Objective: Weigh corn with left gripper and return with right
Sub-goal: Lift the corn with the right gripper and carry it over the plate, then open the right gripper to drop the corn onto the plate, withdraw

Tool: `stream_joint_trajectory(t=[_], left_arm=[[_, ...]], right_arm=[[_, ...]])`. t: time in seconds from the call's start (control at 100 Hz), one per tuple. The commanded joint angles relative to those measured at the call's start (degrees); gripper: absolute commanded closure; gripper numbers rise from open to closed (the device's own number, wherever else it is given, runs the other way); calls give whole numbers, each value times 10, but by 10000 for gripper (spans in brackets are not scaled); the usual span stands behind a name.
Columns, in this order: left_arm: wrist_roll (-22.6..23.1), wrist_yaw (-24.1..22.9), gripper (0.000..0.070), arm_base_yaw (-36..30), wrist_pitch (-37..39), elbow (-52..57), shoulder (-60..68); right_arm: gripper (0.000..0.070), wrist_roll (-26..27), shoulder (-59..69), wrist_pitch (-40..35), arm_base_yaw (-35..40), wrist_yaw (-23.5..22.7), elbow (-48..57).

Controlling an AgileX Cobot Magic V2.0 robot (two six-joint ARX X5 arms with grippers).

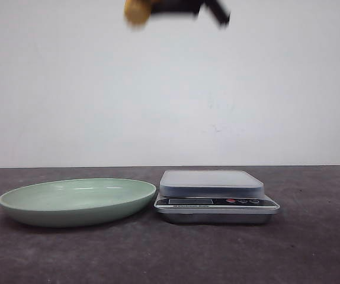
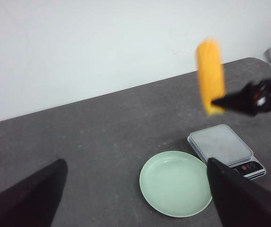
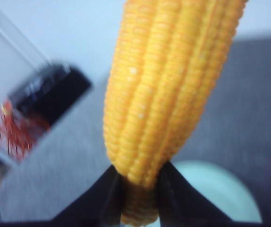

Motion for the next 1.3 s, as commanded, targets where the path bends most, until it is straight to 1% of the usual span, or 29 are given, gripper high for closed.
stream_joint_trajectory(t=[0.0,0.1,0.21,0.31,0.38,0.61,0.66,0.67,0.71,0.73,0.74,0.76,0.78,0.81,0.85,1.02,1.08,1.15,1.19,1.23,1.26,1.29], left_arm=[[-1,-1,148,-3,2,10,4],[-11,-1,148,-3,2,10,4],[-15,-1,148,-3,1,10,4],[-16,-1,148,-3,1,10,4],[-19,-1,147,-3,1,10,4],[-26,-1,148,-3,1,10,4],[-26,-1,148,-3,1,10,4],[-26,-1,148,-3,1,10,4],[-26,-1,147,-3,1,10,4],[-26,-1,147,-3,1,10,4],[-26,-1,147,-3,1,10,4],[-26,-1,148,-3,1,10,4],[-26,-1,147,-3,1,10,4],[-26,-1,147,-3,1,10,4],[-26,-1,148,-3,0,10,4],[-26,-1,148,-3,0,10,4],[-26,-1,147,-3,0,10,4],[-26,-1,147,-3,0,10,4],[-27,-1,148,-3,0,10,4],[-27,-1,148,-3,0,10,4],[-27,-1,148,-3,-1,10,4],[-28,-1,148,-3,-2,10,4]], right_arm=[[700,39,38,-9,8,-28,7],[700,85,87,-31,10,-71,7],[700,136,145,-35,10,-136,7],[700,169,181,-34,10,-169,7],[700,180,194,-35,10,-173,7],[696,180,200,-35,9,-165,7],[639,180,200,-35,8,-166,7],[606,180,200,-35,8,-166,7],[520,180,200,-36,8,-166,7],[465,180,200,-36,8,-167,7],[426,180,200,-36,8,-167,7],[391,180,200,-36,8,-167,7],[339,180,200,-36,8,-168,7],[298,180,200,-36,8,-168,7],[274,180,200,-36,9,-168,7],[274,181,200,-34,8,-167,7],[274,181,200,-26,6,-174,7],[275,182,199,-2,-4,-202,7],[279,191,198,20,-11,-224,7],[331,203,195,46,-21,-252,7],[465,210,192,70,-28,-277,7],[623,210,187,92,-33,-297,7]])
